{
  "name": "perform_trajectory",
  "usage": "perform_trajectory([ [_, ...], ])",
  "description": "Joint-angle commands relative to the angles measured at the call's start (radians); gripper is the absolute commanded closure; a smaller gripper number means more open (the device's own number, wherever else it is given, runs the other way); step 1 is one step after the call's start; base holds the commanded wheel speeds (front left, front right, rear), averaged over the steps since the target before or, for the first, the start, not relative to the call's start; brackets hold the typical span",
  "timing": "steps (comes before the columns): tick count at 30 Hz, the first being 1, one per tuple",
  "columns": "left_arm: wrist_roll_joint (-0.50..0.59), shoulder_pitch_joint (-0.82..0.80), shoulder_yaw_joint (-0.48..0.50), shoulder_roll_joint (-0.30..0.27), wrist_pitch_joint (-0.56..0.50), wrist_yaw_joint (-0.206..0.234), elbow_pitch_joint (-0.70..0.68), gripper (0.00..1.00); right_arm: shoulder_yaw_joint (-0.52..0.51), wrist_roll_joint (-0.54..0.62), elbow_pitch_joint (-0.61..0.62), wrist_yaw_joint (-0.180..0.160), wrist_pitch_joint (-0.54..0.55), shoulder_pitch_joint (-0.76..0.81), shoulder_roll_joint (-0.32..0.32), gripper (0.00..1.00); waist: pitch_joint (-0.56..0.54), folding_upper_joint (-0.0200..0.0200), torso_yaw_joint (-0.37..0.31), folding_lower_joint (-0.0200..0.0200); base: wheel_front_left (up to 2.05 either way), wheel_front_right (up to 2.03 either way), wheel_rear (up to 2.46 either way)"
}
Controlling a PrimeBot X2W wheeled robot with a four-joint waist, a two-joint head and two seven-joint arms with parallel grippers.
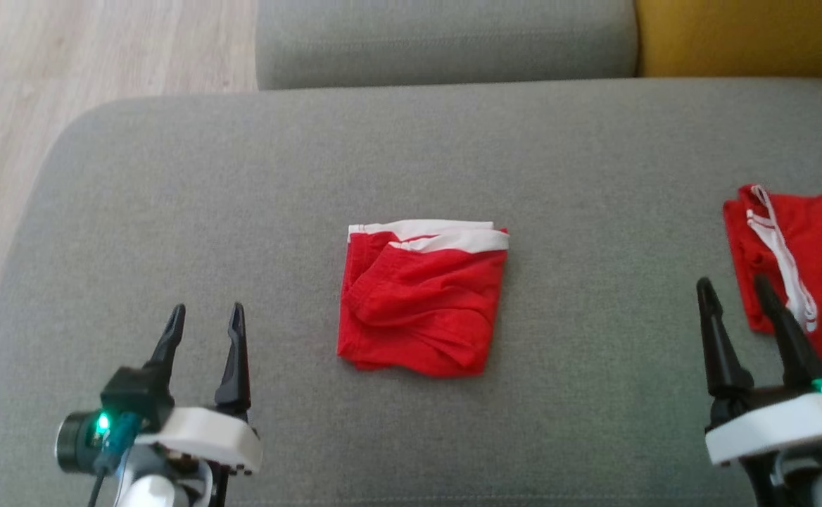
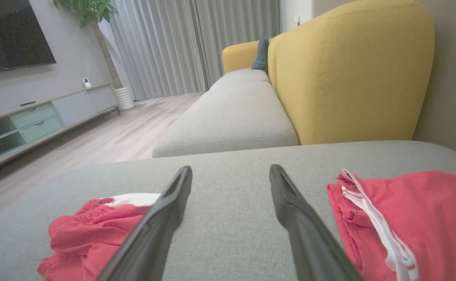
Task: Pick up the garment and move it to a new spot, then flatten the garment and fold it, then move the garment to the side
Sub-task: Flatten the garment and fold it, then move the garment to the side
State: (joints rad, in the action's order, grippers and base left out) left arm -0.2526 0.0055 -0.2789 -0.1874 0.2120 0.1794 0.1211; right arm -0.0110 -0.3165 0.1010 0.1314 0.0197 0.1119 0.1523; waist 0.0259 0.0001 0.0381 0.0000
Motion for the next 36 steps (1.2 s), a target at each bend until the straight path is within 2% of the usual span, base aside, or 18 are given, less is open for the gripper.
perform_trajectory([
  [1,-0.008,-0.025,0.035,-0.021,-0.002,0.01,-0.037,0.0,0.012,0.009,0.044,-0.001,0.004,-0.01,0.003,0.0,-0.013,-0.0001,-0.004,0.0,0.0,0.0,0.0],
  [8,-0.01,0.001,0.03,-0.031,-0.018,0.017,-0.044,0.0,-0.002,0.03,0.074,-0.001,0.024,0.036,-0.018,0.0,-0.034,-0.0001,-0.011,0.0,0.0,0.0,0.0],
  [27,-0.01,-0.009,0.014,-0.041,-0.024,0.027,-0.058,0.0,-0.006,0.037,0.078,-0.001,0.035,0.035,-0.015,0.0,-0.03,-0.0001,-0.011,0.0,0.0,0.0,0.0],
  [36,-0.002,-0.049,0.005,-0.041,-0.017,0.028,-0.094,0.0,0.021,0.025,0.032,-0.001,0.074,-0.018,-0.001,0.0,0.026,-0.0001,0.007,0.0,0.0,0.0,0.0],
])
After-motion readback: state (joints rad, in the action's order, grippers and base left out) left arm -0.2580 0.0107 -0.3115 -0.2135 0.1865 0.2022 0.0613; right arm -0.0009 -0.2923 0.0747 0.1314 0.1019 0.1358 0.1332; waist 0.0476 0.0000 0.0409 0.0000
